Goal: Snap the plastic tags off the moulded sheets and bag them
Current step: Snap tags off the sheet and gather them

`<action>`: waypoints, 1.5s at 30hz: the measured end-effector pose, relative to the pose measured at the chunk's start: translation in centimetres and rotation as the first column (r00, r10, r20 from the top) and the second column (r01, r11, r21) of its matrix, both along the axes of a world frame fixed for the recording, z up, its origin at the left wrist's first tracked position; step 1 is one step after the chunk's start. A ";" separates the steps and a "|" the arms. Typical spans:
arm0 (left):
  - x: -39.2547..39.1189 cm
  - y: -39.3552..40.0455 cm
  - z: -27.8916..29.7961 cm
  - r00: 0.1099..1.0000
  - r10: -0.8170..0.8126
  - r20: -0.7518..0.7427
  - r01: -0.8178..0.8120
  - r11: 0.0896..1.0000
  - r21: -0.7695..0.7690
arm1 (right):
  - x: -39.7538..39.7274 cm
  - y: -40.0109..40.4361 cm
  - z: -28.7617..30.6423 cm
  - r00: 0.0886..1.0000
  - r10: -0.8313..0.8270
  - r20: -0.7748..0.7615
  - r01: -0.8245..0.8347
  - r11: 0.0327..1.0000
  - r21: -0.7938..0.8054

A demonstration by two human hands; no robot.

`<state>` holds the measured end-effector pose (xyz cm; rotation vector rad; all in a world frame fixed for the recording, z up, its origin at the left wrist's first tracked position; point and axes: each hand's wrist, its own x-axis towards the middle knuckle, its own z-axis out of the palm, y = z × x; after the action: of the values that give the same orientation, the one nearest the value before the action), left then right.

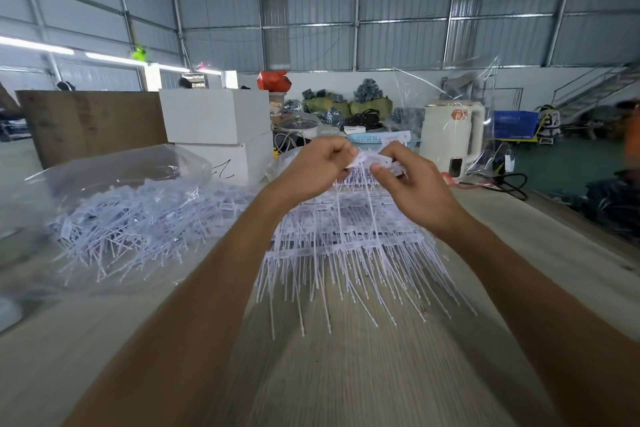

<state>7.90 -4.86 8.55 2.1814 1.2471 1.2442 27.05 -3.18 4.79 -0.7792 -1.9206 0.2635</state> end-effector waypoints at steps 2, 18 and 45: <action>0.3 0.1 0.0 0.996 0.043 -0.073 -0.038 0.997 0.069 | -0.1 -0.1 0.2 0.996 0.032 -0.078 -0.040 0.994 -0.103; 0.6 0.9 -0.9 0.763 0.344 -0.546 -0.079 0.890 0.450 | -1.7 0.0 0.6 0.913 -0.367 0.180 0.367 0.929 0.034; 0.1 1.1 -0.1 0.894 0.196 -0.403 -0.051 0.938 0.343 | 0.2 0.0 0.9 0.986 0.063 -0.156 -0.091 0.978 -0.185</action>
<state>8.02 -3.76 8.43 2.7727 1.4513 1.1100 27.22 -3.19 5.67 -0.7885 -1.8030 0.5471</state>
